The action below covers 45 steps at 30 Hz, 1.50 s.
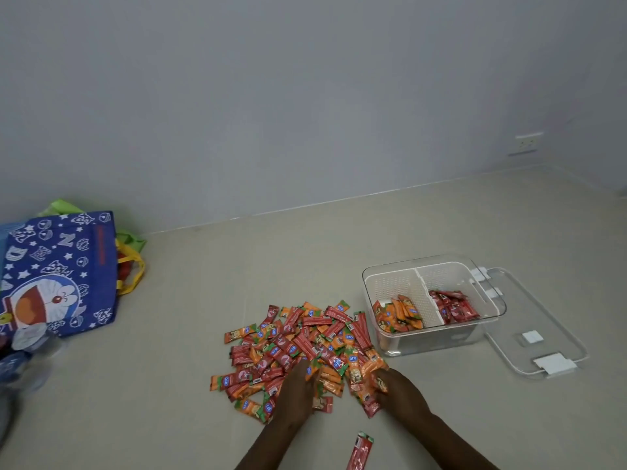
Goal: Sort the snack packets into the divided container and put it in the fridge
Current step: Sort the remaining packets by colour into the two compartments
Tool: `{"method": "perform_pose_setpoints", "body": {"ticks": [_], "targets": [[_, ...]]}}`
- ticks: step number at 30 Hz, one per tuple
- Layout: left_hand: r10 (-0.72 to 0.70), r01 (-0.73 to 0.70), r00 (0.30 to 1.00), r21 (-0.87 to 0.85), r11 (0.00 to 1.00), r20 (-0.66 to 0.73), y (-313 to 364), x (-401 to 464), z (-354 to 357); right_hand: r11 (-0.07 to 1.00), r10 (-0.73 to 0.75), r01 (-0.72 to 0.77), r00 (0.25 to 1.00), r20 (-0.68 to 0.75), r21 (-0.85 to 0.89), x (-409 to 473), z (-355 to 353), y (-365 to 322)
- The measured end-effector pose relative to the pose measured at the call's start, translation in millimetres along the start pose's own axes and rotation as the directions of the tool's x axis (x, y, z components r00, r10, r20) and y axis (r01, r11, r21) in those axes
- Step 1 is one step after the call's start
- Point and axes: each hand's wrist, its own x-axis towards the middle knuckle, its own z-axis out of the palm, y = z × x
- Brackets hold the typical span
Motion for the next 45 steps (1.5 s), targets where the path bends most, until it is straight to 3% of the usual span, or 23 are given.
{"method": "perform_pose_setpoints", "body": {"ticks": [3, 8, 14, 19, 21, 27, 32, 36, 42, 45], "targets": [[-0.051, 0.052, 0.999, -0.209, 0.977, 0.01, -7.0, -0.5, -19.9, 0.999, -0.001, 0.0, 1.0, -0.03, -0.041, 6.3, -2.1, -12.5], [-0.064, 0.077, 0.996, -0.255, 0.964, 0.06, -17.1, -7.5, -25.0, 0.992, 0.02, -0.019, 1.0, 0.009, -0.121, 9.6, 0.4, -22.6], [0.017, -0.023, 0.993, 0.046, 0.999, 0.116, -25.4, -3.6, -10.5, 0.99, 0.017, -0.023, 0.999, 0.045, 0.139, -1.7, 5.3, -20.0], [0.02, -0.068, 0.991, 0.379, 0.923, 0.131, -31.0, 0.0, 0.4, 0.95, 0.148, -0.156, 0.988, 0.05, 0.27, -8.2, -0.5, -16.0], [0.023, -0.069, 0.992, 0.369, 0.927, 0.126, -37.1, 2.2, 4.1, 0.942, 0.186, -0.185, 0.982, 0.023, 0.281, -10.6, -7.1, -17.4], [0.058, -0.066, 0.997, 0.212, 0.975, 0.045, -43.6, 0.6, 5.0, 0.906, 0.149, -0.071, 0.976, -0.157, 0.417, -8.7, -19.4, -41.2], [-0.005, -0.002, 0.999, -0.13, 0.991, -0.048, -46.6, 2.7, -11.8, 0.978, 0.139, -0.103, 0.97, -0.201, 0.179, 10.1, -5.5, -48.0], [-0.033, 0.012, 0.996, -0.245, 0.97, -0.081, -43.3, -1.1, -24.4, 0.972, 0.227, -0.233, 0.954, -0.197, -0.008, 14.7, 11.4, -27.9], [-0.085, 0.082, 0.996, -0.288, 0.954, 0.005, -44.6, 5.9, -21.7, 0.988, 0.147, -0.139, 0.978, -0.148, 0.063, 17.4, 3.4, -25.4], [-0.051, 0.056, 0.997, -0.078, 0.995, 0.06, -45.3, 16.7, -12.3, 0.985, 0.136, -0.117, 0.977, -0.161, 0.126, 14.4, -2.0, -25.3]]}}
